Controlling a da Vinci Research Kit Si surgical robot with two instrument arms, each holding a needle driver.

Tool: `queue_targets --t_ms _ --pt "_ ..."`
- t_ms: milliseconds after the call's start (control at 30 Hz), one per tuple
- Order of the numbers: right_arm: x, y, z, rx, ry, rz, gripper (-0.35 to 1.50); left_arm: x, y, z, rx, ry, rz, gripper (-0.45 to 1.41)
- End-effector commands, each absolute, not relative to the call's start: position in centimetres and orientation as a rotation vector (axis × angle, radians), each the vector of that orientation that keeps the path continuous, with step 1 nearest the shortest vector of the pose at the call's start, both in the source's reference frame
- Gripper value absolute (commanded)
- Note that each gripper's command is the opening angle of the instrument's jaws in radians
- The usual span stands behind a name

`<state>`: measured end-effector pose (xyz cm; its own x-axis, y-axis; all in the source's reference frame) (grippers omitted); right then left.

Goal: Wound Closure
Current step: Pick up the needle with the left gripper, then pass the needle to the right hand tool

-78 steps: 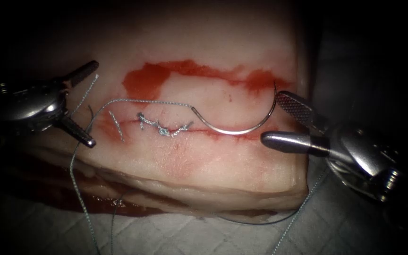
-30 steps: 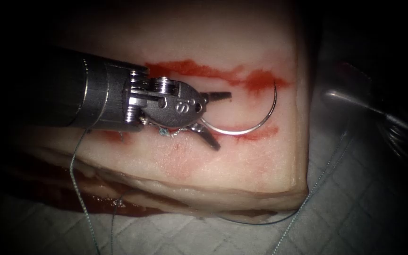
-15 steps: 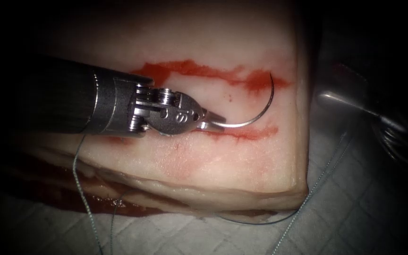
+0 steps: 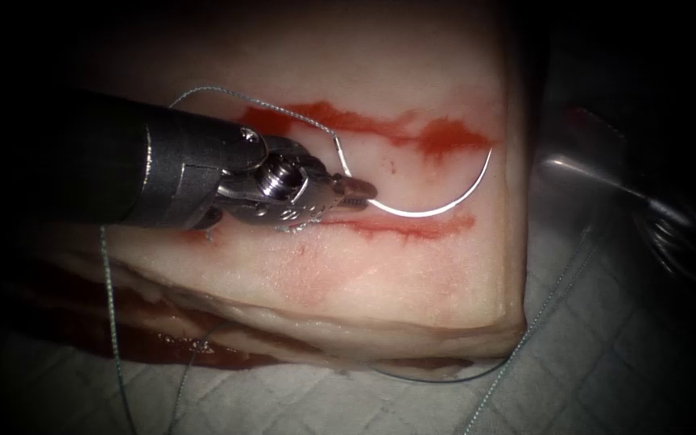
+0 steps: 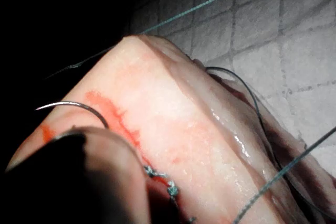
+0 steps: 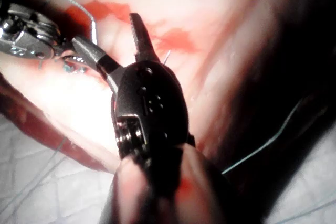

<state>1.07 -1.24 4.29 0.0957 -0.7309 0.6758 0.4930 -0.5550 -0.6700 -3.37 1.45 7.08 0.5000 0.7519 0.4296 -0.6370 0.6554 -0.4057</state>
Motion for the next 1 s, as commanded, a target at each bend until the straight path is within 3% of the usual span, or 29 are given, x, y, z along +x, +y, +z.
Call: queue_targets --t_ms 33,200,467,700,1000 --pt "1.16 -1.2 4.3 -1.429 0.268 -1.638 1.37 -3.4 1.5 7.1 -0.286 -0.612 0.977 -0.45" --pt "1.06 -1.2 4.3 -1.41 0.358 -1.585 1.33 -3.19 1.5 6.8 -0.527 -0.593 1.215 -0.45" --pt "1.04 -1.3 4.4 -1.464 0.497 -1.769 1.28 -3.05 1.0 6.5 -0.539 -0.593 1.357 -0.45" --pt "1.16 -1.5 4.5 -1.366 0.872 -1.955 1.2 -3.03 0.7 6.3 -0.564 -0.618 1.404 -0.45" --pt "1.5 -1.9 4.9 -1.163 1.413 -1.481 1.06 -3.28 0.5 6.1 -0.675 -0.664 1.5 -0.45"
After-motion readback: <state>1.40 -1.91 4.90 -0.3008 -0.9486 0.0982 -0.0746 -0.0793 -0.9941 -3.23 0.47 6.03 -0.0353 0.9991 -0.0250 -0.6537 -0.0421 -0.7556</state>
